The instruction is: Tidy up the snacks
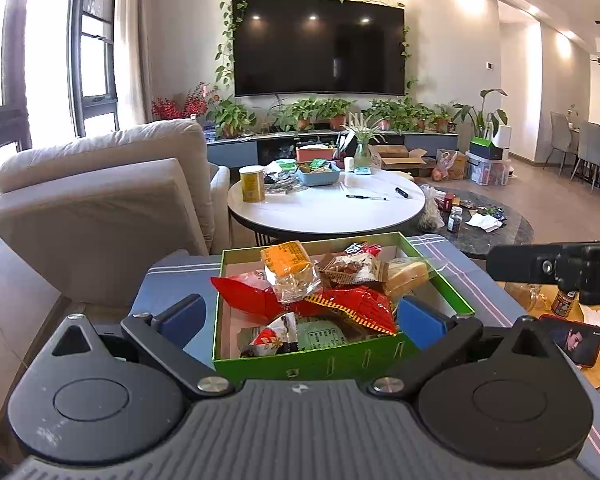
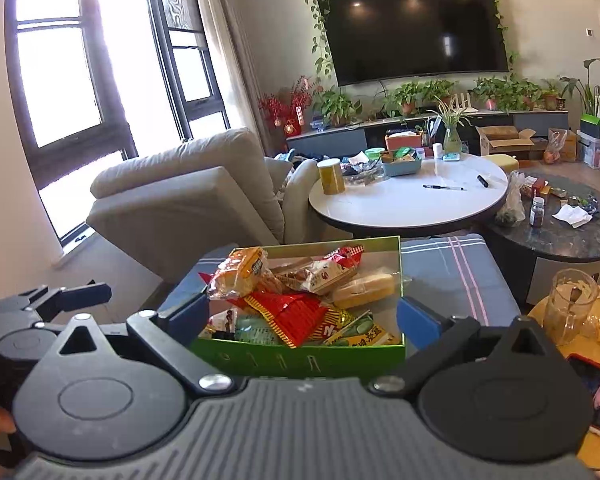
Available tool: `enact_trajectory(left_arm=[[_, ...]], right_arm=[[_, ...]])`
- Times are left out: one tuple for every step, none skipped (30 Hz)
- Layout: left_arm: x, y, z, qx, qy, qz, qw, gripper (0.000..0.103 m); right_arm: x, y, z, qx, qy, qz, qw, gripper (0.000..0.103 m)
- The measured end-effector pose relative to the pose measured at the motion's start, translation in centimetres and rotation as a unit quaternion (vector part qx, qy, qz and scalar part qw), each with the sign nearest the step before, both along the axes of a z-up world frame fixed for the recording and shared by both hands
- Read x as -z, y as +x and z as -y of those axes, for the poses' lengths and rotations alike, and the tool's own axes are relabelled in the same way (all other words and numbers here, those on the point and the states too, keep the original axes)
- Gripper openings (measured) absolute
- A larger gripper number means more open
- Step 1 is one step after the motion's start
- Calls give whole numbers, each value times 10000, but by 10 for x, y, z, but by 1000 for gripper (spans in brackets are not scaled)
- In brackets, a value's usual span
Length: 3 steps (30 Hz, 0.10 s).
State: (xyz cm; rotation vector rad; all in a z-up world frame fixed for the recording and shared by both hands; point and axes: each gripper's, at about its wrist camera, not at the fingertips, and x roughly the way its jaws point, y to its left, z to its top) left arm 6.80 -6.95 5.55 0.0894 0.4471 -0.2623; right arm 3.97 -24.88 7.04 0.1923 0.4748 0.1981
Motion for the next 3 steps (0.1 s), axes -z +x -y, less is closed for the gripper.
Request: enact_trajectory(left_arm=[[1,1,-1,-34,-21,-30,10000,103],[1,2,-2,-66,-48,-54,10000,103],[0,3,-3,-74,-66,-70,9999,103]], right_arm=[[0,1,-1,11,11,31,10000,103],[0,3,-2,16,20,65,10000,103],[0,5,-4,25,21,95,9999,103]])
